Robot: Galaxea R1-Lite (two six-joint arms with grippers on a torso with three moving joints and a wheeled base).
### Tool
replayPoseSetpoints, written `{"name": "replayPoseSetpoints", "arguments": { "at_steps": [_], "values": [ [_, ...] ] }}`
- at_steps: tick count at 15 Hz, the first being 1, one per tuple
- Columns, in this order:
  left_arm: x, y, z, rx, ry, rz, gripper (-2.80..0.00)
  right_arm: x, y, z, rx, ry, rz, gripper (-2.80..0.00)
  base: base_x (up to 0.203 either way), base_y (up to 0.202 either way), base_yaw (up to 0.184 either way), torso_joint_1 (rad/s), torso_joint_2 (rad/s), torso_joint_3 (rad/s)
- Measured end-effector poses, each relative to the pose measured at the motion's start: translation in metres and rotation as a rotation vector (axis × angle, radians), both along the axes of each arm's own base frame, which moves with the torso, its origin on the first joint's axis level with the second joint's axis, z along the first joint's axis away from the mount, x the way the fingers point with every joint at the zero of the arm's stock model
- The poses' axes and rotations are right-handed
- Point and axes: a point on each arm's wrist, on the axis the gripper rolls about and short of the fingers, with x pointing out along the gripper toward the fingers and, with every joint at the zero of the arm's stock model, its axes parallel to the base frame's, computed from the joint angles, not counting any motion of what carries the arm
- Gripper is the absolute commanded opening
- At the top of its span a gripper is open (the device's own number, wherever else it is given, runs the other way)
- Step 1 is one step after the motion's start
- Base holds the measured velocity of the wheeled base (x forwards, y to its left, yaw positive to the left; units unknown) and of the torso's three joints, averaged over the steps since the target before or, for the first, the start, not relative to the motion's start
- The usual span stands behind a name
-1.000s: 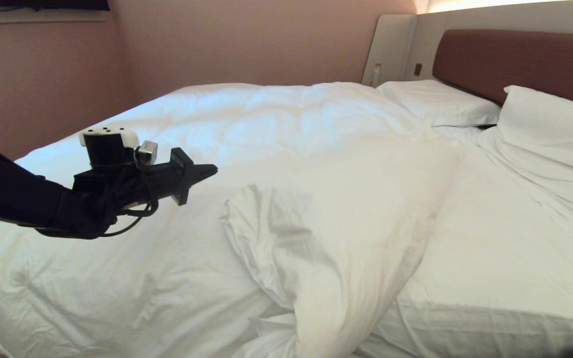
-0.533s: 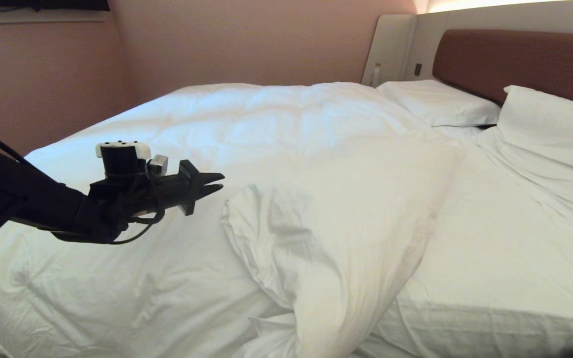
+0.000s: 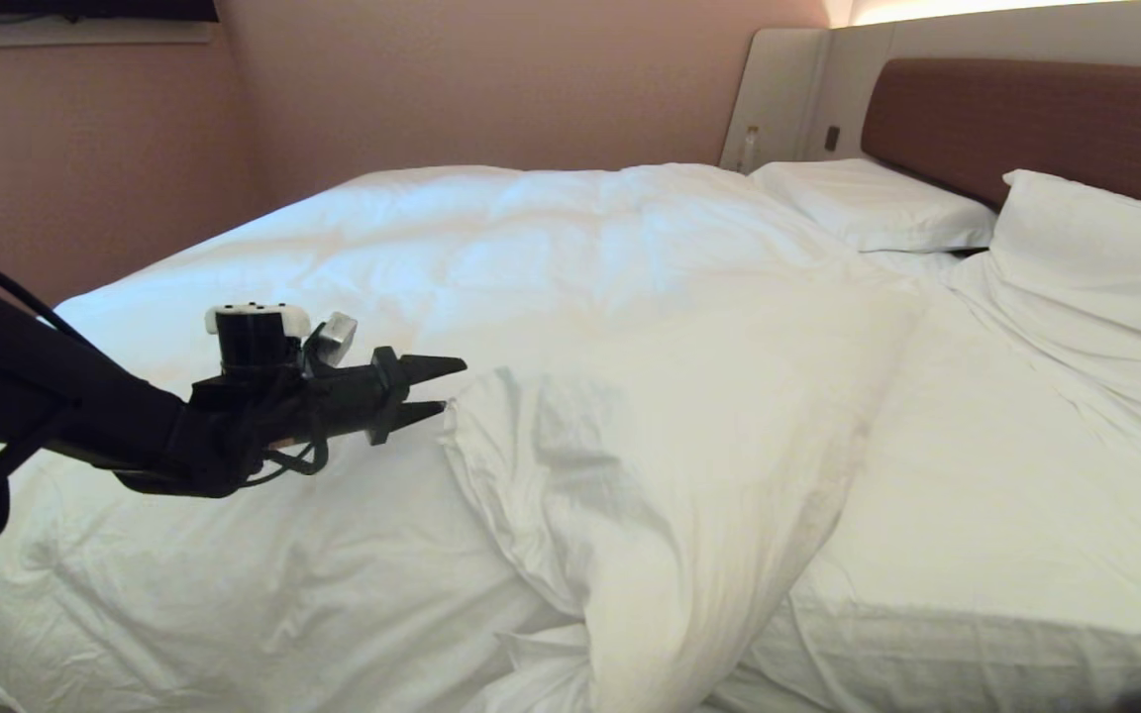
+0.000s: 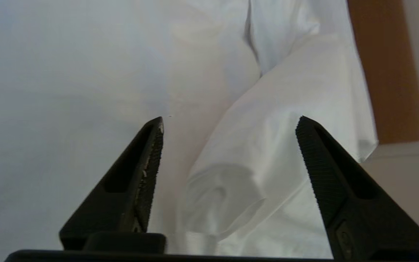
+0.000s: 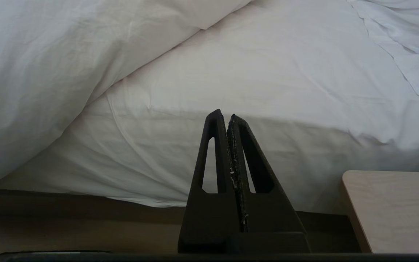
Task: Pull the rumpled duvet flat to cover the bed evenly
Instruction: Flatten the corners of the folded blanket
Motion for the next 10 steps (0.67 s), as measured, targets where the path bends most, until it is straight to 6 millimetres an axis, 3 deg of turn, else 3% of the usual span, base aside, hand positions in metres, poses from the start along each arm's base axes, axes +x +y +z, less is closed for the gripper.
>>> {"name": "replayPoseSetpoints", "arguments": {
  "at_steps": [6,10],
  "values": [
    [-0.002,-0.005,-0.001,-0.010,-0.053,-0.181,0.00,0.000,0.000,0.000,0.000,0.000,0.000,-2.80,0.000,0.000,0.000,0.000,0.00,0.000],
    [-0.002,-0.027,0.000,-0.021,-0.064,-0.261,0.00,0.000,0.000,0.000,0.000,0.000,0.000,-2.80,0.000,0.000,0.000,0.000,0.00,0.000]
  ]
}}
